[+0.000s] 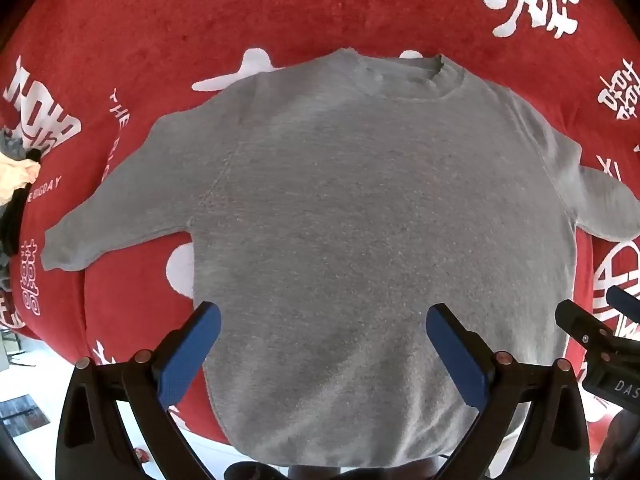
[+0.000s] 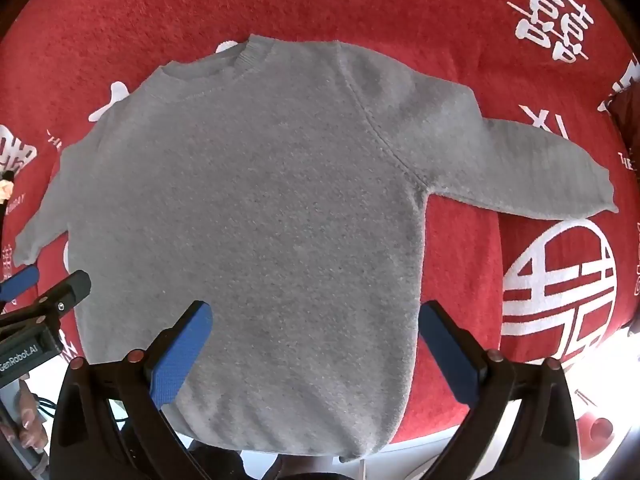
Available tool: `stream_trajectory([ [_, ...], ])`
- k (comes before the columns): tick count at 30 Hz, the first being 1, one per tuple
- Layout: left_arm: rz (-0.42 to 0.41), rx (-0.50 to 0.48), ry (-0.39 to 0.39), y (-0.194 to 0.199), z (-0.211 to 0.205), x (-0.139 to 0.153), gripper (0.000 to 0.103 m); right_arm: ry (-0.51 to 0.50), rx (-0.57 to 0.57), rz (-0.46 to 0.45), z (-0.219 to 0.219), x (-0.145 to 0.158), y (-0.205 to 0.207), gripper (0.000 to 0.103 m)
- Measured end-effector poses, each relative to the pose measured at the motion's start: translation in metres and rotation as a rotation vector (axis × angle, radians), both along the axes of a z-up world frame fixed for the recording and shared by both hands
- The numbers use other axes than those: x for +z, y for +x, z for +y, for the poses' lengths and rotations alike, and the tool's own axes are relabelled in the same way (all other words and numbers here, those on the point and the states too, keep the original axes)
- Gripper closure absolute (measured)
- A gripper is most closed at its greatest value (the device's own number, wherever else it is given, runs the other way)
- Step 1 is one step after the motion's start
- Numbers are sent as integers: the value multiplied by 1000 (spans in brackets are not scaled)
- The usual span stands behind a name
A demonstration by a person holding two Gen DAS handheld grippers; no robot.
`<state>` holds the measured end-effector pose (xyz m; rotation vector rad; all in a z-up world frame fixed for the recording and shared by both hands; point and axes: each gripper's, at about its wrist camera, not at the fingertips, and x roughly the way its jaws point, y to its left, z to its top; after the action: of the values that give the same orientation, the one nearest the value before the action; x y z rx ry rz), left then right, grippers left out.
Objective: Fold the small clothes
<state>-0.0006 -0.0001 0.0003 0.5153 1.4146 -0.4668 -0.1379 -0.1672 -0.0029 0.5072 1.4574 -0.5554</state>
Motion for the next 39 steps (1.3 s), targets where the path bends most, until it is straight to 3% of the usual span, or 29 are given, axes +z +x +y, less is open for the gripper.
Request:
stream_trajectory([
  [31, -23, -8, -19, -5, 1, 3, 0, 7, 1, 3, 3, -1, 0, 0],
  [39, 7, -14, -14, -7, 1, 2, 0, 6, 6, 3, 3, -1, 1, 0],
])
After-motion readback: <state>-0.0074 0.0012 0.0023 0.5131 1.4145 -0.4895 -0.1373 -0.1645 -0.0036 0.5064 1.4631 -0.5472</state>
